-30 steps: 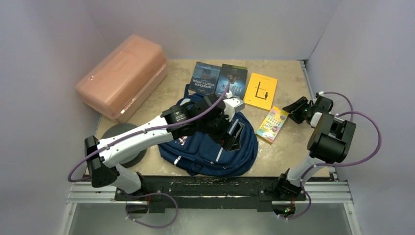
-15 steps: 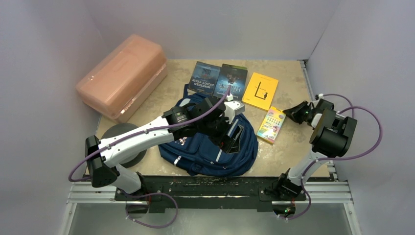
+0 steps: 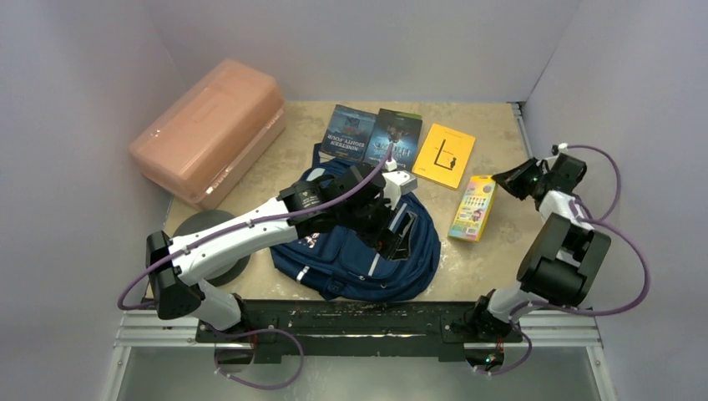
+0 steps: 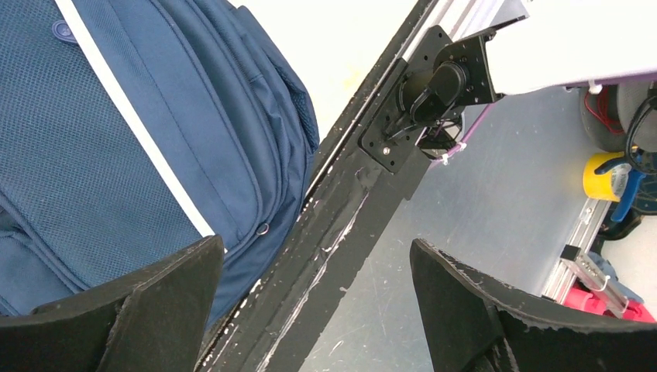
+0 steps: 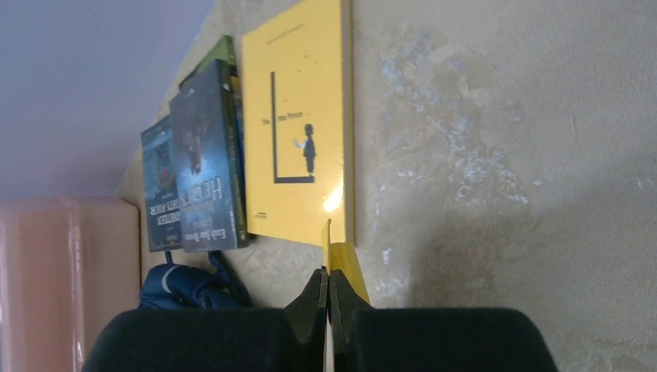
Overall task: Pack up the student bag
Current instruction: Pick up the stationery from the center of the board.
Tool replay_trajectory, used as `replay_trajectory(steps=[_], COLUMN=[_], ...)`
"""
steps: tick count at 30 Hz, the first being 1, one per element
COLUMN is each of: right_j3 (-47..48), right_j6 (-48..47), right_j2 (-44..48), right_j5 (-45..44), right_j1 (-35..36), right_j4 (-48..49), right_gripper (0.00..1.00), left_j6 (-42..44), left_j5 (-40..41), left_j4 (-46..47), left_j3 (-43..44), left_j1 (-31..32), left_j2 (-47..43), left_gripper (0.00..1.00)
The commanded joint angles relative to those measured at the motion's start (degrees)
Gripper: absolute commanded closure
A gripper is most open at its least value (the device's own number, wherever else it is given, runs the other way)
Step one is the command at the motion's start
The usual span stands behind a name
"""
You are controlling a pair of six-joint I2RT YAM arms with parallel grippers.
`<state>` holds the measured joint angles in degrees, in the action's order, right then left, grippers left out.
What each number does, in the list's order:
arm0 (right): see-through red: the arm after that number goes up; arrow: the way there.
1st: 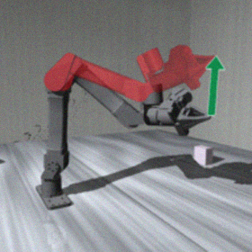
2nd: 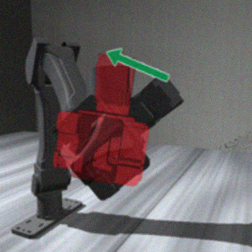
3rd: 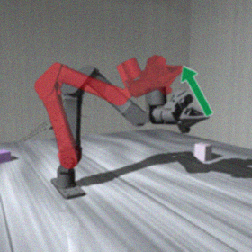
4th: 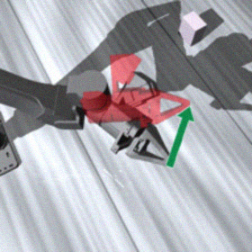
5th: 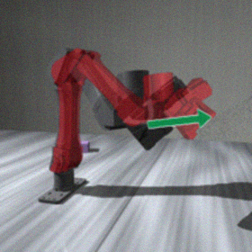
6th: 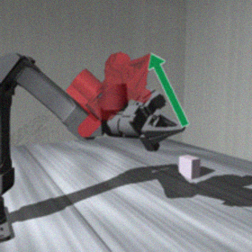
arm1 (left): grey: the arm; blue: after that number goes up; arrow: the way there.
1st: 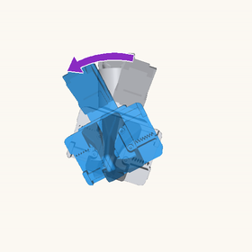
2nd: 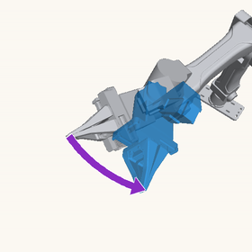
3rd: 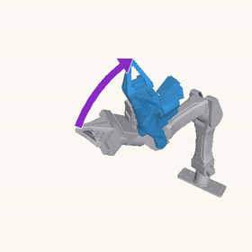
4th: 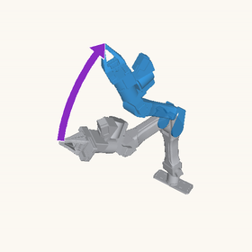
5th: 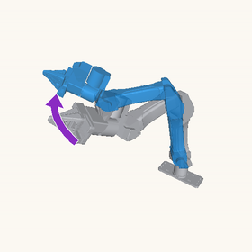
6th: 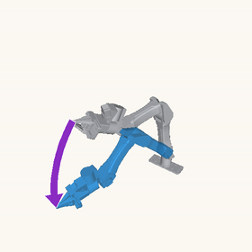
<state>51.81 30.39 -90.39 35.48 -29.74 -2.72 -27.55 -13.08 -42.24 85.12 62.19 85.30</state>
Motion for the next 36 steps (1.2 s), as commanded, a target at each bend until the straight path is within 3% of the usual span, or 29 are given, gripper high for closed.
replay_trajectory(steps=[1, 8, 15, 20, 26, 28, 31, 36], right_j3=[3.9, 11.5, 19.7, 19.1, 18.5, 18.5, 18.7, 18.0], right_j6=[0.5, 1.0, 5.3, 16.3, 26.4, 28.5, 30.8, 35.0], right_j2=[7.5, 14.2, 17.8, 19.4, 20.6, 21.1, 22.3, 22.9], right_j5=[0.9, -1.9, -1.0, 6.5, 12.5, 13.7, 14.3, 15.9], right_j1=[1.6, 11.4, 23.9, 30.5, 36.6, 37.6, 39.4, 41.0], right_j4=[-3.8, -9.9, -13.2, -7.0, -1.2, 0.3, 2.2, 6.2], right_gripper=[1.00, 1.00, 1.00, 1.00, 1.00, 1.00, 1.00, 1.00], left_j6=[-3.2, -5.5, -8.9, -7.9, -2.6, -3.0, -7.3, -18.9], left_j5=[-1.7, -5.5, -10.6, -16.1, -15.5, -17.8, -24.3, -32.3], left_j4=[1.4, 2.7, 10.4, 25.9, 45.5, 48.0, 54.9, 74.8], left_j3=[2.7, 1.7, -7.8, -17.3, -29.3, -29.8, -31.3, -35.7], left_j1=[-1.9, -8.1, -20.9, -29.4, -30.8, -30.8, -30.8, -30.7], left_j2=[-1.4, -5.2, -12.5, -17.1, -22.9, -22.1, -20.2, -16.4], left_gripper=[0.10, 0.10, 0.10, 0.10, 0.09, 0.09, 0.09, 0.09])
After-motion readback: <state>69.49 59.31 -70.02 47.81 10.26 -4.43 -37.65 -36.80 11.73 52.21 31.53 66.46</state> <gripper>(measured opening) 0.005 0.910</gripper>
